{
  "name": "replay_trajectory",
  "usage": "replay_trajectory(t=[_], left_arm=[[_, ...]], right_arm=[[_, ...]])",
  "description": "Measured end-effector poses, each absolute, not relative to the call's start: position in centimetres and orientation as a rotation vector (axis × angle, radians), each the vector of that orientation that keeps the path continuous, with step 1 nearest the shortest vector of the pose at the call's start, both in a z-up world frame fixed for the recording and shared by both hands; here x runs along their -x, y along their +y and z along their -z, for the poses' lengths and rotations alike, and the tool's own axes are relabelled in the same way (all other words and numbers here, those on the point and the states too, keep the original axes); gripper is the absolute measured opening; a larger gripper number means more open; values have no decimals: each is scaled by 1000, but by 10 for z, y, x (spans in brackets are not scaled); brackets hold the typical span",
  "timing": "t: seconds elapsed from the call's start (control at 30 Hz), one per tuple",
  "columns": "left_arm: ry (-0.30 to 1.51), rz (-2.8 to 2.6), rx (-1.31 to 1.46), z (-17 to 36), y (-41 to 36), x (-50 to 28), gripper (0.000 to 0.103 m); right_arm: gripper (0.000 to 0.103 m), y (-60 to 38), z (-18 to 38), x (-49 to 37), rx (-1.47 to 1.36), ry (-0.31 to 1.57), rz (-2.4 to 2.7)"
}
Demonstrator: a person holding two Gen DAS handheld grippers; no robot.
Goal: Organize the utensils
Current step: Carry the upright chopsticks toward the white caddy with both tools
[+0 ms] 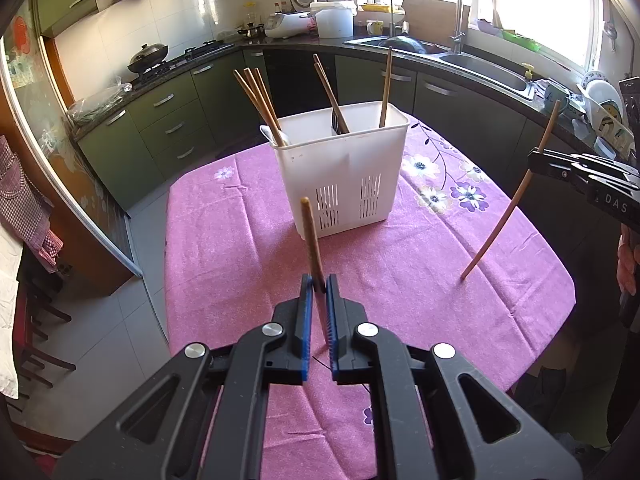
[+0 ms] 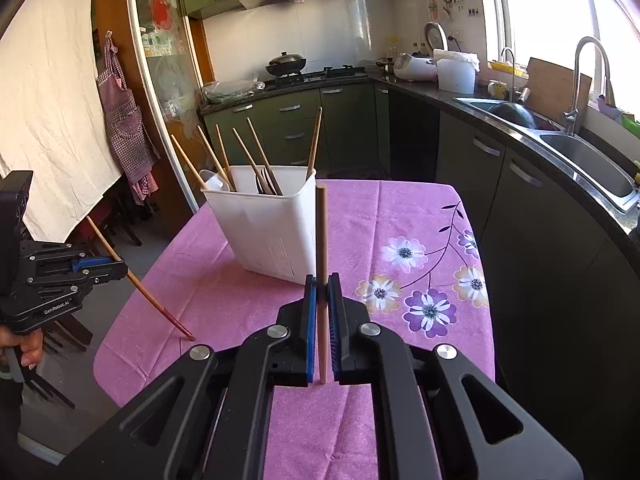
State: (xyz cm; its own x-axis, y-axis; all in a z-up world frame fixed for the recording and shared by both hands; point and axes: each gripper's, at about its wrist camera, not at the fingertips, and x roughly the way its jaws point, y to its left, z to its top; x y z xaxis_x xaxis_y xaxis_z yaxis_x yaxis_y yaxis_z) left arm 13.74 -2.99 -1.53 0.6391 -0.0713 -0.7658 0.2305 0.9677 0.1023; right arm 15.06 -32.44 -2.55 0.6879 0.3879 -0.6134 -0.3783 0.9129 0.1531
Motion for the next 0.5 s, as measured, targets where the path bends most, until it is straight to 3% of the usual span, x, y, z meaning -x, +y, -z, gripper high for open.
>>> replay_trajectory(t=[0.5], left_arm=[[845,181,-191,9,-25,-136,6]], right_arm=[[7,-324,31,-152,-15,693,-445]])
